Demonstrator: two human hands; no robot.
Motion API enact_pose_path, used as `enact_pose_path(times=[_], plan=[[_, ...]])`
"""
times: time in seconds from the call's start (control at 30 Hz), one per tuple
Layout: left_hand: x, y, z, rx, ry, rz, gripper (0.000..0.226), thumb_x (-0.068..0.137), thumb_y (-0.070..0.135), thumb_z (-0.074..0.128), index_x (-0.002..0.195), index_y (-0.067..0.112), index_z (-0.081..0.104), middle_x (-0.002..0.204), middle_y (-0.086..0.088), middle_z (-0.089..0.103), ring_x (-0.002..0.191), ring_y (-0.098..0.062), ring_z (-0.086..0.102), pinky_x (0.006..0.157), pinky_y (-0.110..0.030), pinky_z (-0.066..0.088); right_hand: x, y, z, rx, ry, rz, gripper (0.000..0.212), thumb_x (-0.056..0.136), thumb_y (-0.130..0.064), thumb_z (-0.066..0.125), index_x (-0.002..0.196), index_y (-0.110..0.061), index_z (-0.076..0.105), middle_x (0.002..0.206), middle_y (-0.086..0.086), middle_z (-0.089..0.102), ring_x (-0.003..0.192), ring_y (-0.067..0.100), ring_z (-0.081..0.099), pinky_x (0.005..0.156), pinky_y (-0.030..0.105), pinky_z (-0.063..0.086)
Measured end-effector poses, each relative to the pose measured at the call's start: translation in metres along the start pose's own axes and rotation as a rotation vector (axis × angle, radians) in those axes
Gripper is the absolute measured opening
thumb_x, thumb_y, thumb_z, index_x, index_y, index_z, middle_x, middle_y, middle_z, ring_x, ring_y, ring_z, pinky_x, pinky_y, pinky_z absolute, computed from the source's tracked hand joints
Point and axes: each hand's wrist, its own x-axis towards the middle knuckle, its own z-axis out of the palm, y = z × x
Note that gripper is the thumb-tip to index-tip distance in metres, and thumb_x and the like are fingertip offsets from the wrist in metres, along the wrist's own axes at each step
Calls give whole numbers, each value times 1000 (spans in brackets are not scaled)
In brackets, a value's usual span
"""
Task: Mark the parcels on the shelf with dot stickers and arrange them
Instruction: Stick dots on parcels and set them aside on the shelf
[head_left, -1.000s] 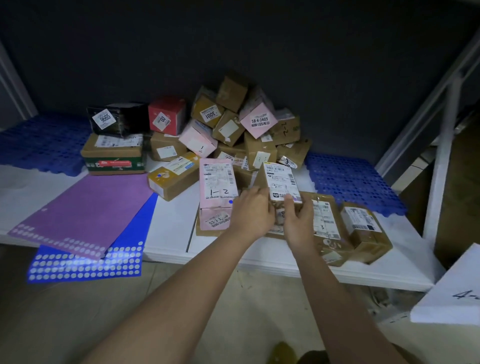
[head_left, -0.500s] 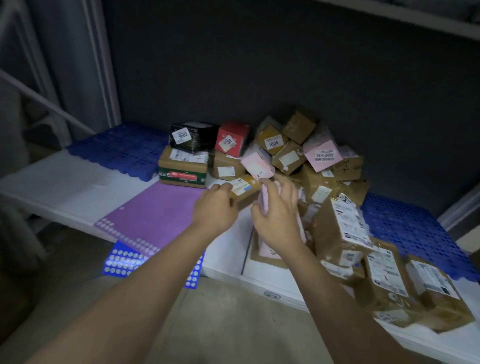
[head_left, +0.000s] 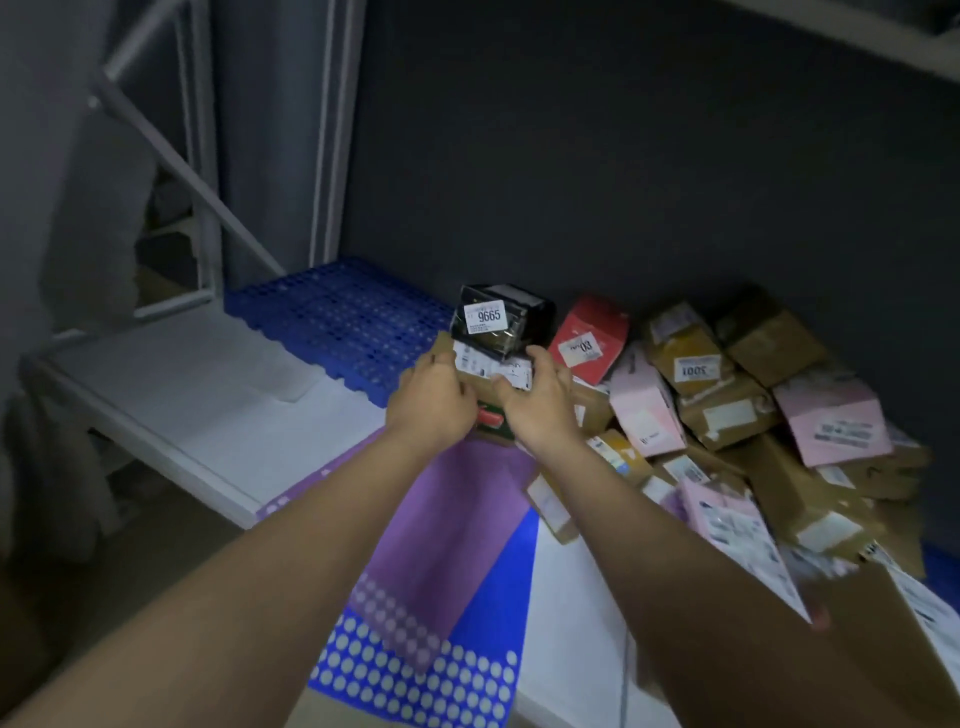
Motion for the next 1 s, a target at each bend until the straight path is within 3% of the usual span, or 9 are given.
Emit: enact_pose_path(times=[0.17,0.3,0.4,0.57,0.63,0.7,0.83,0.93,1.0], plan=[[59,-10,4,-113,2,26,47,93,14,46,138,7,37,140,-18,41,129,-33,40,104,-39,36,63,-5,18,99,58,19,74,90,-36,63,150,-30,20,145,13,25,125,28,45,92,20,31],[96,-11,13,-231,-25,52,64,93,10,45,150,7,15,155,-12,21,142,-25,24,112,-33,24,102,-2,36,67,88,76,86,83,-45,67,150,-36,14,147,15,22,131,35,38,106,34,31],[115,-10,22,-327,-37,54,72,91,3,44,152,9,6,159,-8,7,147,-19,8,118,-32,13,118,7,49,63,97,70,83,83,-39,69,149,-32,19,141,18,37,127,35,42,107,39,35],[123,-16,38,-429,-96,87,75,76,2,46,147,16,27,148,-10,35,135,-25,36,111,-45,32,117,18,58,193,217,-26,64,83,-4,65,139,-20,38,125,10,60,114,27,56,97,34,44],[117,-11,36,-474,-44,83,58,77,8,47,134,20,41,133,-9,46,124,-24,45,107,-39,37,110,19,58,246,252,-53,61,83,0,63,136,-22,41,125,8,60,114,26,57,97,38,46],[106,-7,28,-507,22,32,47,94,21,46,140,17,36,138,-9,35,124,-23,43,105,-31,33,96,20,55,284,269,-113,60,84,-2,63,134,-26,40,128,5,58,116,23,55,97,39,46],[80,-7,5,-523,86,-9,47,99,49,28,129,17,45,135,-6,35,116,-20,45,94,-28,29,50,18,40,382,279,-227,57,86,-3,64,132,-29,41,131,-2,54,120,14,51,100,35,45],[52,-8,-13,-654,17,-94,51,88,68,36,99,20,50,117,-6,52,99,-20,53,94,-34,39,3,14,29,503,232,-278,56,87,0,63,131,-29,43,130,-11,52,122,5,50,102,37,46],[27,-7,-23,-762,-55,-152,56,79,73,47,94,18,45,104,-4,58,100,-22,60,94,-44,48,-29,14,22,510,200,-290,57,87,0,63,130,-30,44,133,-10,50,124,6,49,101,38,47]])
